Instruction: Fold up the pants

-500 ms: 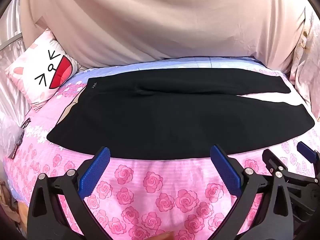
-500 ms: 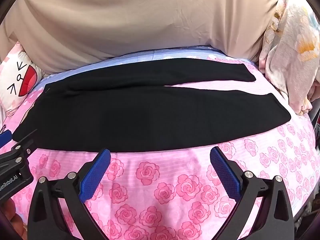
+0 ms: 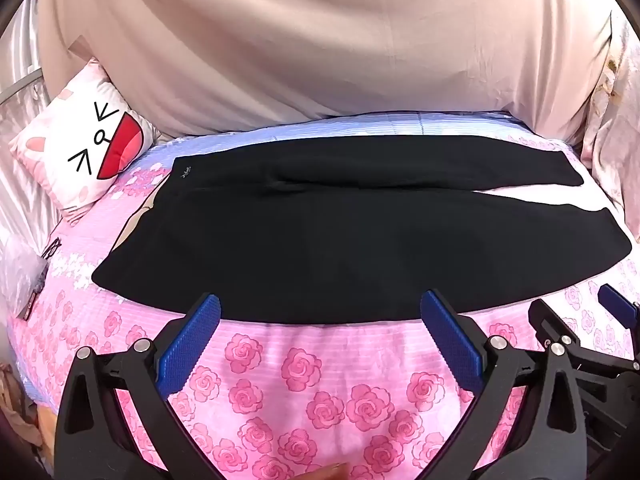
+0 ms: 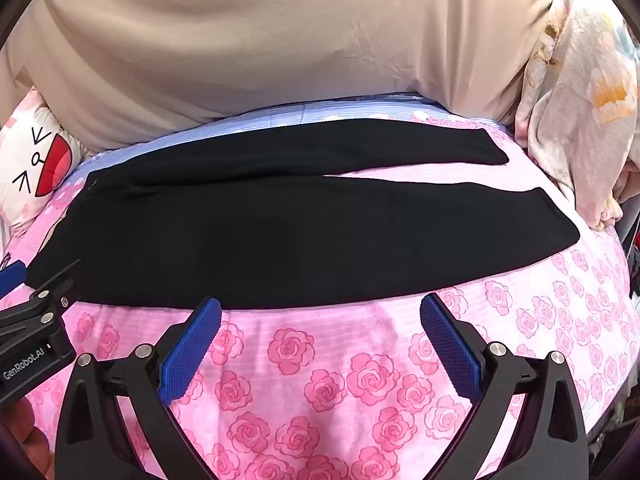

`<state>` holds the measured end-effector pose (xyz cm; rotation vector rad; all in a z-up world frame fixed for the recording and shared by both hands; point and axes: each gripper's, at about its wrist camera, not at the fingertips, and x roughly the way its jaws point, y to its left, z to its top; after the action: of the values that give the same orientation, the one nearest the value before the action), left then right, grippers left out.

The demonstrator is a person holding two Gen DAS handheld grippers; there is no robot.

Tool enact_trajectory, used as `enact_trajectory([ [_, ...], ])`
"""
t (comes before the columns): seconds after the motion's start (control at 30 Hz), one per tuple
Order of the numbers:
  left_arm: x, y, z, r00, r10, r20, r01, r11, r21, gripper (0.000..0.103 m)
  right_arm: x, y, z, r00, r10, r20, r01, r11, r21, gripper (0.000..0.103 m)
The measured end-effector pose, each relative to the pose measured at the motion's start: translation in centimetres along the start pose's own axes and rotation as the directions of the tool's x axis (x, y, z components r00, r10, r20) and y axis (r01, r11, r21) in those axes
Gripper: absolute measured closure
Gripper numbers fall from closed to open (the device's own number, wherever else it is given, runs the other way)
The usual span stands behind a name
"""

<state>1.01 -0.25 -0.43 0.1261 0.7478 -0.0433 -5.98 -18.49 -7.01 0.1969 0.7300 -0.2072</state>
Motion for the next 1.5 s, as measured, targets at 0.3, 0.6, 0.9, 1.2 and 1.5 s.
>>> enact_trajectory([
  [0.3,0.2,-1.0,-0.4,1.0,0.01,-0.001,-0.01,1.0,0.021,0.005,1.1,-0.3,0.0,1.0,-0.009,-0.019,0.009,1.0,-0.022,0.005],
  [0.6,1.2,-1.5,0.1,0.999,0.013,-0.031,-0.012,1.0,0.027,0.005,1.8,-0.6,0.2,0.999,-0.016,-0.031,0.015,1.0,-0.016,0.005],
  [0.9,1.6,-2.0,0.3,0.999,0.017,-0.04,-0.016,0.999,0.027,0.005,2.1,-0.9,0.4,0.999,-0.017,-0.031,0.017,1.0,-0.011,0.005],
  [1.2,1.9,-2.4,0.6,0.999,0.026,-0.041,-0.025,0.999,0.031,0.005,2.3,-1.1,0.4,0.999,-0.018,-0.035,0.017,1.0,-0.012,0.005],
  [1.5,2.1,-1.9,0.6,0.999,0.025,-0.044,-0.024,0.999,0.021,0.005,2.4,-0.8,0.9,0.999,-0.022,-0.032,0.022,1.0,-0.018,0.005],
])
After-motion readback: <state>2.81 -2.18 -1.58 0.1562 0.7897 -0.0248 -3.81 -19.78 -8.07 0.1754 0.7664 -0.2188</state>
